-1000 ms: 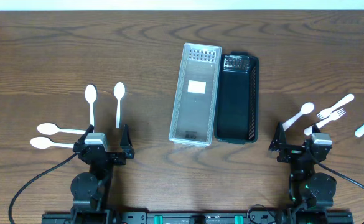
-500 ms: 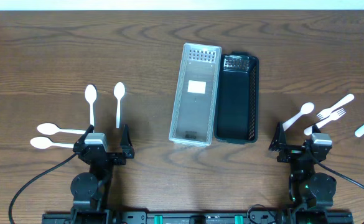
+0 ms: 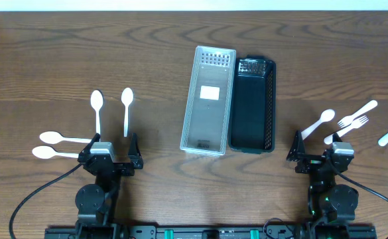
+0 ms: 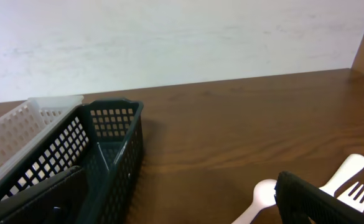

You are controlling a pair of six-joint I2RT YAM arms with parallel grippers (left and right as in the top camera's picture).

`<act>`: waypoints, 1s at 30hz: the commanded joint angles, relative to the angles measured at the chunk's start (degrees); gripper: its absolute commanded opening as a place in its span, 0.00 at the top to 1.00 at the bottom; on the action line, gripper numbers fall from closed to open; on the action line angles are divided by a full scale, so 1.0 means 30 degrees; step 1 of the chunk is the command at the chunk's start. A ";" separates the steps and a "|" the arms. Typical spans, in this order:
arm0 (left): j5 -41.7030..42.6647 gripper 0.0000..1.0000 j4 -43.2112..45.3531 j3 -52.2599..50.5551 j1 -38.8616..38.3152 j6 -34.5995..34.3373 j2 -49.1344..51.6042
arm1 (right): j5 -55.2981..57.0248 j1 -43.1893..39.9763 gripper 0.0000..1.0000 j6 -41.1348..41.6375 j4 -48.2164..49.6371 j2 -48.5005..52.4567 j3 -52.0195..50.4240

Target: Pack container

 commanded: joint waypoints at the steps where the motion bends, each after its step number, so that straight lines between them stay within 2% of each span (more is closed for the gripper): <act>1: 0.0466 0.02 -0.0386 -0.0328 -0.0066 0.0233 -0.0109 | 0.0197 0.0233 0.01 0.0255 -0.0073 -0.0117 -0.0036; 7: 0.0466 0.02 -0.0408 -0.0321 -0.0066 0.0211 -0.0109 | 0.0284 0.0233 0.01 0.0248 -0.0058 -0.0117 -0.0036; 11: 0.0459 0.02 -0.0379 -0.0299 -0.0066 -0.1639 -0.0109 | 0.0546 0.0211 0.01 0.0270 0.0204 -0.0117 -0.0036; 14: 0.0466 0.02 -0.0379 0.0248 -0.0066 -0.4233 -0.0007 | -0.0306 0.0219 0.01 0.1530 0.0000 -0.0117 -0.0022; 18: 0.0452 0.02 -0.0401 0.2645 -0.0066 -0.4350 0.1137 | -0.0430 0.0204 0.01 0.1756 0.0117 0.0058 0.0867; 24: 0.0248 0.02 -0.2565 0.8888 -0.0058 -0.2047 0.7198 | 0.0430 0.0109 0.01 -0.0816 0.0131 0.3228 0.3840; 30: 0.0255 0.02 -0.6441 1.5759 -0.0066 -0.1814 1.4462 | 0.0568 0.0102 0.01 -0.3038 -0.0168 1.0462 0.9129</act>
